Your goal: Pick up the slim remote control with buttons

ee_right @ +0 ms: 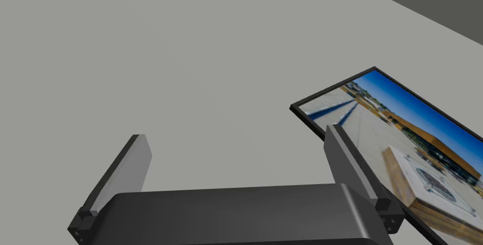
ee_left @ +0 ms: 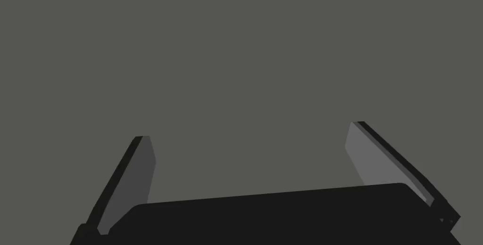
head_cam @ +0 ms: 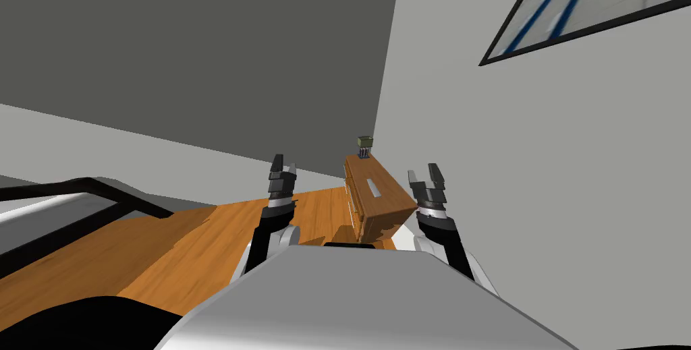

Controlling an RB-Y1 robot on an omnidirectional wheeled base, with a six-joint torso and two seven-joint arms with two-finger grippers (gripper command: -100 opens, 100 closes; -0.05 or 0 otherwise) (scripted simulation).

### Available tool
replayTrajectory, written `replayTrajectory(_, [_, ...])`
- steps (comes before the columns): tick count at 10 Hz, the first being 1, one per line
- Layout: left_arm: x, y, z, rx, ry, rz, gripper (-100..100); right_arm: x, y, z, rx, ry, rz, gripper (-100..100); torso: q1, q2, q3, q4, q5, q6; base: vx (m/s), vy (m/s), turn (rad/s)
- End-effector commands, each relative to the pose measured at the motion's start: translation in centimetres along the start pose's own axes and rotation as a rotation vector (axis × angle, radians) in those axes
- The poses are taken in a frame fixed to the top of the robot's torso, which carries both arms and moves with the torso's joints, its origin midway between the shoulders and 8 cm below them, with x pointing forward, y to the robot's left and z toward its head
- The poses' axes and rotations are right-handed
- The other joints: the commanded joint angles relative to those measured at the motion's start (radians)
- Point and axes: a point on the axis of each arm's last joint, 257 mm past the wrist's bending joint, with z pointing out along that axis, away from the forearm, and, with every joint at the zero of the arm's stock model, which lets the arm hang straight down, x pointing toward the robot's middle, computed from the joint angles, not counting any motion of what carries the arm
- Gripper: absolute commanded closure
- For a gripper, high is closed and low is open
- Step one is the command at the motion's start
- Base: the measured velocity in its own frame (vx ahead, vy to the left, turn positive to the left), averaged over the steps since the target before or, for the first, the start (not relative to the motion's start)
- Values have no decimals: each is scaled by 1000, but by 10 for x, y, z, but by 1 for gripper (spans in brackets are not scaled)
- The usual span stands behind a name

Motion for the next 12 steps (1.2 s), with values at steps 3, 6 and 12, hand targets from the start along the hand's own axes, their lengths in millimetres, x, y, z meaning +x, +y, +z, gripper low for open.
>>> replayTrajectory(3, [0, 0, 0, 0, 0, 0, 0, 9, -27, -14, 68, 75, -5, -100, 3, 15, 9, 3, 1, 0, -239, 42, 34])
replayTrajectory(6, [0, 0, 0, 0, 0, 0, 0, 19, -63, -39, 164, 150, -4, -100, 6, 21, 12, 5, 1, 0, -292, 96, 59])
replayTrajectory(12, [0, 0, 0, 0, 0, 0, 0, 32, -141, -116, 398, 291, -13, -100, 7, 6, 4, 2, 2, 0, -139, 130, 109])
